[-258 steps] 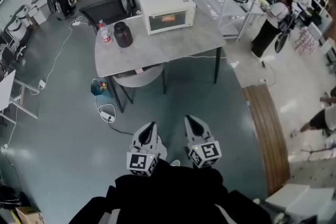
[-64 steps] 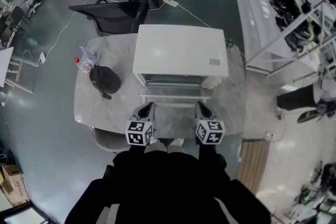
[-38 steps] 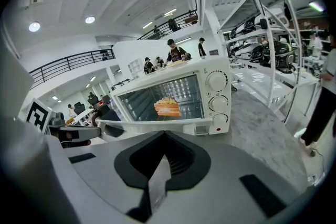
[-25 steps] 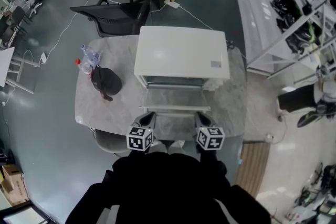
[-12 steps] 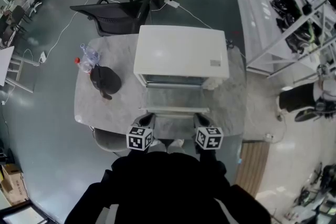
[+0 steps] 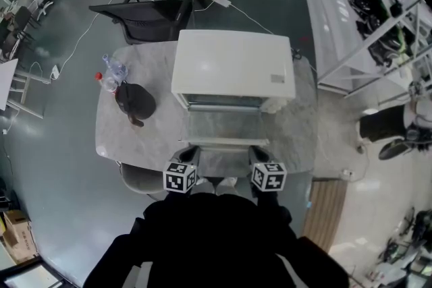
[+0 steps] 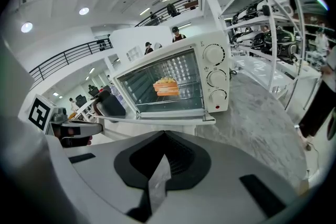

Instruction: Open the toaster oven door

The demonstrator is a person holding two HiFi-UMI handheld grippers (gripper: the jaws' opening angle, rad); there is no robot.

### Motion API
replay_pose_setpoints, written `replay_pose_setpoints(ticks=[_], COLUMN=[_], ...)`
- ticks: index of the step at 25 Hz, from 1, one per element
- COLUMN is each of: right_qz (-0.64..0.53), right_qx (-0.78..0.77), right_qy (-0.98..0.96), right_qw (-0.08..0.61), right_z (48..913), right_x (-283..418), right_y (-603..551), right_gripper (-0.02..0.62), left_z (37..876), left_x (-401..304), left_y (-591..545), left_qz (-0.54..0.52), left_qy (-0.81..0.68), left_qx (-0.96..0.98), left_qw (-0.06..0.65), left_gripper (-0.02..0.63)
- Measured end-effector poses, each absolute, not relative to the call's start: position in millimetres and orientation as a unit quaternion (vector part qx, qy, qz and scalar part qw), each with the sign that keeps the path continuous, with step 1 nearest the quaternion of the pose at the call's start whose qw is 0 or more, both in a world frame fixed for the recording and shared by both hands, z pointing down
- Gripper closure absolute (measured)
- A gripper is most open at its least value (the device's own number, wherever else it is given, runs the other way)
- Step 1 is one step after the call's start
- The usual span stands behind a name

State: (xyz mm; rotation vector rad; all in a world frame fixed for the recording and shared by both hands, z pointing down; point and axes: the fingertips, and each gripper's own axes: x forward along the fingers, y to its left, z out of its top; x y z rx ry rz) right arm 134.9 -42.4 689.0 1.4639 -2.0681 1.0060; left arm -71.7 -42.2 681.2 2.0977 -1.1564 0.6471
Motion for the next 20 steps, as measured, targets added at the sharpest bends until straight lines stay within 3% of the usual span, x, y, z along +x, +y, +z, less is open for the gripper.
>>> replay_pose_setpoints(ticks=[20], right_qz=[0.377], right_qx=[0.516], right_qy=[-0.734], right_qw=[0.229], right_z=[705.8], right_x=[132.5], right_y=[-31.5], right_gripper=[0.592], left_z=[695.5], left_x=[-71.1], left_y=[-34.1], left_qz=[0.263], left_qy=[-0.425], left_qx=[0.795], left_qw=[0.345], left_gripper=[0.603])
